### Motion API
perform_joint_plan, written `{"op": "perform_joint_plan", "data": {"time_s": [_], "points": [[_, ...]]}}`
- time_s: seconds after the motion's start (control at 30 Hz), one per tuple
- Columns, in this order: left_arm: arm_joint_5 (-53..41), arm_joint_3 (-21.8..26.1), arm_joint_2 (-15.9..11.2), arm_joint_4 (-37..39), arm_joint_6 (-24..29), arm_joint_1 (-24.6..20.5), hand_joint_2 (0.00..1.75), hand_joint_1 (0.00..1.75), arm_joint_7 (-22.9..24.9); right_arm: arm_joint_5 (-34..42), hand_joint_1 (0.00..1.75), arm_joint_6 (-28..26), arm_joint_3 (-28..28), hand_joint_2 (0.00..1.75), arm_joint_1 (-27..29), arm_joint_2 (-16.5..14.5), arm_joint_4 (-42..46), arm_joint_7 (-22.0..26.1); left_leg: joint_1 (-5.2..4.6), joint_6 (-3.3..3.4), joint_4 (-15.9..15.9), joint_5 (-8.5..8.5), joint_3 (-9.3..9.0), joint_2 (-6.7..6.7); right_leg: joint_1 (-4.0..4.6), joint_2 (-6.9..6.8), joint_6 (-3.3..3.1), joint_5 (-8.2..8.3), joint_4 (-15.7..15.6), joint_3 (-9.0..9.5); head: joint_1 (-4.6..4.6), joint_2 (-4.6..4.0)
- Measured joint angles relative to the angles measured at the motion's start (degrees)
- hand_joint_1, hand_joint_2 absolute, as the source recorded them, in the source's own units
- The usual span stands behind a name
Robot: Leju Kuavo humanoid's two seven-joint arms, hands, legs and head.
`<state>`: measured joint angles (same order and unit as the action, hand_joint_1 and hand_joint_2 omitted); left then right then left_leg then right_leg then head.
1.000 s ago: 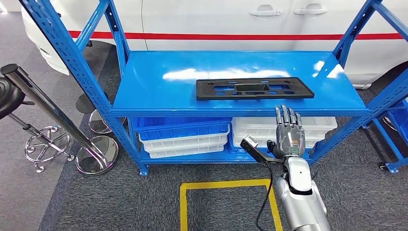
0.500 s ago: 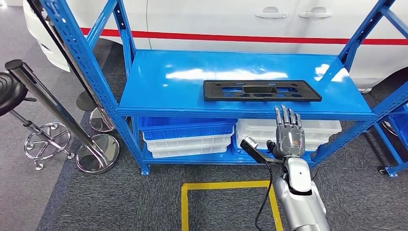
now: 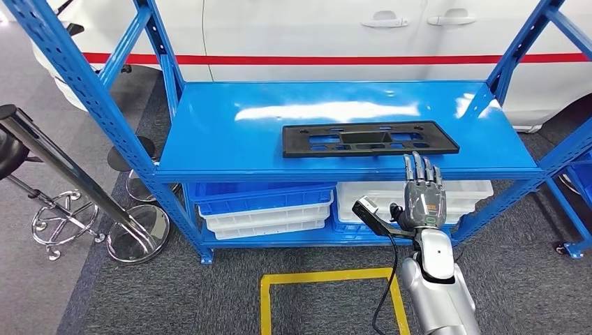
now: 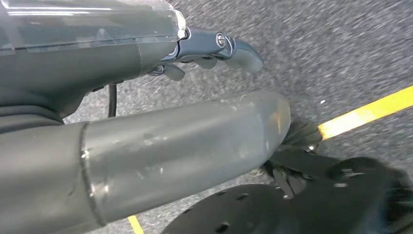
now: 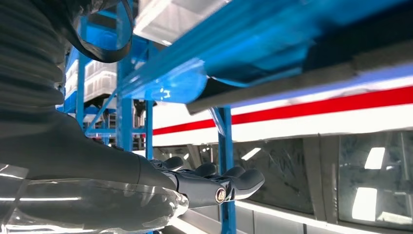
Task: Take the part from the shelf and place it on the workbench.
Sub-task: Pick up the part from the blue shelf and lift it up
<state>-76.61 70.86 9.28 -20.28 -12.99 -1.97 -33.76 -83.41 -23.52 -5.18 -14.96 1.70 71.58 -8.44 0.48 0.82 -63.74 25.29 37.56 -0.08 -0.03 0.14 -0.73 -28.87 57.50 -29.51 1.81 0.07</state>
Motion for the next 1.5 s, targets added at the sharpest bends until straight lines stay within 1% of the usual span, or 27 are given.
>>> {"op": "perform_joint_plan", "data": {"time_s": [0.07,0.13,0.2,0.27,0.33,0.37,0.4,0.43,0.5,0.57,0.63,0.7,0.73,0.77,0.83,0.87,0.9,0.93,1.0,1.07,1.27,1.33,1.37,1.4,1.43,1.47,1.5], "points": [[0.0,0.0,0.0,0.0,0.0,-0.1,0.0,0.0,-0.1,0.1,0.0,-0.1,0.0,1.75,0.0,0.0,0.0,0.0,-0.26,0.62,4.1,-0.75,-2.06,0.0,0.08,-0.02,0.62,-0.84,0.0,0.58,0.0,0.0],[0.0,0.0,-0.1,0.0,0.1,-0.1,0.0,0.0,-0.1,0.3,0.0,-0.2,0.0,1.75,-0.1,0.0,0.0,0.0,-0.35,1.27,4.8,0.04,-2.73,-0.14,0.05,-0.01,1.35,-0.77,0.4,0.8,0.01,0.0],[0.0,0.0,-0.2,0.1,0.3,0.0,0.0,0.0,-0.1,0.5,0.0,-0.3,0.0,1.75,-0.1,0.0,0.0,0.0,-0.15,1.92,5.5,0.29,-3.68,-0.23,-0.07,-0.02,1.92,-0.76,2.4,0.29,0.0,0.0],[0.2,0.0,-0.2,0.1,0.5,-0.1,0.0,0.0,0.1,0.6,0.0,-0.3,0.0,1.75,-0.1,0.0,0.0,0.0,0.06,2.4,5.9,0.58,-4.71,-0.21,-0.31,-0.03,2.36,-2.61,7.6,-2.74,-0.02,0.0],[0.5,0.1,-0.2,0.1,0.8,-0.2,0.0,0.0,0.6,0.7,0.0,-0.3,-0.1,1.75,0.0,0.0,-0.1,-0.1,0.07,2.6,5.9,1.12,-5.27,-0.27,-0.56,-0.04,2.9,-5.43,14.2,-7.44,-0.02,0.0],[0.7,0.2,-0.2,0.1,1.0,-0.2,0.0,0.0,0.9,0.8,0.0,-0.3,-0.1,1.75,0.1,0.0,-0.2,-0.1,0.06,2.59,5.8,1.44,-5.55,-0.31,-0.66,-0.06,3.14,-5.89,15.9,-9.27,-0.02,0.0],[0.7,0.3,-0.2,0.1,1.1,-0.2,0.0,0.0,1.0,0.8,0.0,-0.3,-0.1,1.75,0.2,0.0,-0.3,-0.2,0.05,2.55,5.8,1.79,-5.91,-0.35,-0.72,-0.06,3.27,-5.1,15.9,-10.24,-0.02,0.0],[0.7,0.4,-0.2,0.1,1.1,-0.2,0.0,0.0,1.1,0.8,0.0,-0.3,-0.1,1.75,0.3,0.0,-0.3,-0.2,0.05,2.48,5.8,2.17,-6.37,-0.37,-0.72,-0.07,3.25,-2.98,13.9,-10.18,-0.02,0.0],[0.8,0.6,-0.2,0.1,1.2,-0.1,0.0,0.0,1.1,0.9,0.0,-0.3,-0.1,1.75,0.3,0.0,-0.3,-0.2,0.06,2.24,5.8,2.96,-7.34,-0.37,-0.53,-0.06,2.75,2.81,6.5,-7.95,-0.01,0.0],[0.8,0.8,0.0,0.1,1.2,-0.2,0.0,0.0,1.1,1.0,0.0,-0.4,-0.1,1.75,0.3,0.1,-0.3,-0.3,0.1,1.74,6.1,3.47,-7.89,-0.37,0.0,-0.03,1.87,4.93,1.6,-6.51,-0.03,0.0],[0.8,0.9,0.1,0.2,1.1,-0.3,0.0,0.0,1.0,1.2,0.0,-0.4,-0.1,1.75,0.4,0.1,-0.3,-0.4,0.01,1.04,5.9,3.54,-8.28,-0.33,0.39,0.05,0.92,4.59,0.6,-6.35,-0.09,0.0],[0.7,0.9,0.1,0.2,1.0,-0.3,0.0,0.0,1.0,1.5,0.0,-0.7,-0.1,1.75,0.4,0.1,-0.3,-0.5,-0.08,0.48,5.0,4.18,-8.49,-0.26,0.09,0.09,0.23,4.97,-0.2,-5.41,-0.1,0.0],[0.8,1.0,0.1,0.2,1.0,-0.4,0.0,0.0,0.9,1.7,0.0,-0.9,-0.1,1.75,0.3,0.1,-0.2,-0.5,-0.08,0.33,3.6,5.14,-8.0,-0.25,-0.1,0.06,-0.02,4.92,-0.3,-4.95,-0.08,0.0],[0.8,1.0,0.1,0.2,1.0,-0.5,0.0,0.0,0.9,1.8,0.0,-1.0,-0.1,1.75,0.2,0.1,-0.2,-0.5,0.02,0.2,1.2,6.64,-6.85,-0.24,-0.25,0.01,-0.21,4.88,-0.5,-4.65,-0.07,0.0],[0.8,1.0,0.1,0.2,0.9,-0.6,0.0,0.0,0.8,1.9,0.0,-1.2,-0.1,1.75,0.1,0.1,-0.2,-0.5,0.18,-0.13,-5.6,9.93,-3.11,-0.24,-0.21,-0.08,-0.52,4.65,-0.5,-4.54,-0.04,0.0],[0.8,1.0,0.1,0.2,0.8,-0.5,0.0,0.0,0.8,2.0,0.0,-1.3,-0.1,1.75,0.1,0.1,-0.2,-0.5,0.24,-0.32,-8.3,10.81,-1.39,-0.23,-0.18,-0.09,-0.57,4.53,-0.4,-4.54,-0.04,0.0],[0.8,1.0,0.0,0.3,0.7,-0.4,0.0,0.0,0.7,2.1,0.0,-1.3,-0.1,1.75,0.1,0.1,-0.2,-0.5,0.28,-0.46,-9.4,10.68,-0.36,-0.23,-0.19,-0.06,-0.56,4.39,-0.3,-4.51,-0.04,0.0],[0.8,1.0,0.0,0.3,0.6,-0.3,0.0,0.0,0.5,2.1,0.0,-1.3,-0.1,1.75,0.1,0.1,-0.2,-0.5,0.34,-0.54,-8.3,9.34,-0.33,-0.21,-0.25,-0.02,-0.45,4.22,-0.1,-4.45,-0.04,0.0],[0.8,1.0,-0.1,0.3,0.5,-0.4,0.0,0.0,0.2,2.2,0.0,-1.3,-0.1,1.75,0.1,0.1,-0.2,-0.4,0.55,-0.7,-1.8,4.81,-2.47,-0.19,-0.42,0.04,0.01,3.68,0.5,-4.31,-0.04,0.0],[0.8,1.0,-0.1,0.3,0.4,-0.4,0.0,0.0,0.1,2.2,0.0,-1.3,-0.1,1.75,0.0,0.1,-0.2,-0.4,0.7,-0.87,3.2,2.07,-4.34,-0.19,-0.53,0.01,0.42,3.25,1.0,-4.25,-0.04,0.0],[0.8,1.0,-0.1,0.4,0.4,-0.4,0.0,0.0,0.0,2.2,0.0,-1.3,-0.1,1.75,0.0,0.1,-0.2,-0.4,0.62,-0.91,4.0,2.3,-4.53,-0.23,-0.48,0.02,0.59,3.14,1.2,-4.29,-0.04,0.0],[0.8,1.0,-0.1,0.4,0.4,-0.4,0.0,0.0,0.0,2.3,0.0,-1.3,-0.1,1.75,-0.1,0.1,-0.1,-0.4,0.38,-0.22,4.0,2.49,-4.34,-0.26,-0.3,0.04,0.98,3.1,1.4,-4.6,-0.05,0.0],[0.8,1.0,-0.1,0.5,0.4,-0.4,0.0,0.0,-0.2,2.4,0.0,-1.3,-0.1,1.75,-0.2,0.1,0.0,-0.4,0.35,0.4,4.3,2.37,-4.35,-0.26,-0.3,0.04,1.39,2.79,1.8,-4.84,-0.07,0.0],[0.7,1.0,-0.1,0.7,0.4,-0.5,0.0,0.0,-0.4,2.4,0.0,-1.3,-0.1,1.75,-0.3,0.1,0.1,-0.5,0.36,1.15,4.4,2.05,-4.45,-0.25,-0.41,0.02,1.96,1.03,6.3,-7.24,-0.07,0.0],[0.7,1.0,-0.1,0.9,0.4,-0.6,0.0,0.0,-0.7,2.4,0.0,-1.4,-0.1,1.75,-0.4,0.1,0.1,-0.5,0.39,1.57,4.5,2.0,-4.6,-0.25,-0.55,0.01,2.36,-0.22,10.1,-9.31,-0.07,0.0],[0.6,1.0,-0.2,1.1,0.5,-0.7,0.0,0.0,-0.9,2.4,0.0,-1.4,-0.1,1.75,-0.6,0.2,0.1,-0.6,0.44,1.93,4.7,1.95,-4.8,-0.26,-0.69,-0.01,2.66,-0.85,12.9,-10.91,-0.07,0.0],[0.6,1.0,-0.2,1.3,0.6,-0.7,0.0,0.0,-1.1,2.4,0.0,-1.4,-0.1,1.75,-0.7,0.2,0.2,-0.6,0.39,2.03,4.7,2.09,-4.99,-0.28,-0.71,-0.02,2.65,-0.49,14.2,-11.79,-0.07,0.0]]}}
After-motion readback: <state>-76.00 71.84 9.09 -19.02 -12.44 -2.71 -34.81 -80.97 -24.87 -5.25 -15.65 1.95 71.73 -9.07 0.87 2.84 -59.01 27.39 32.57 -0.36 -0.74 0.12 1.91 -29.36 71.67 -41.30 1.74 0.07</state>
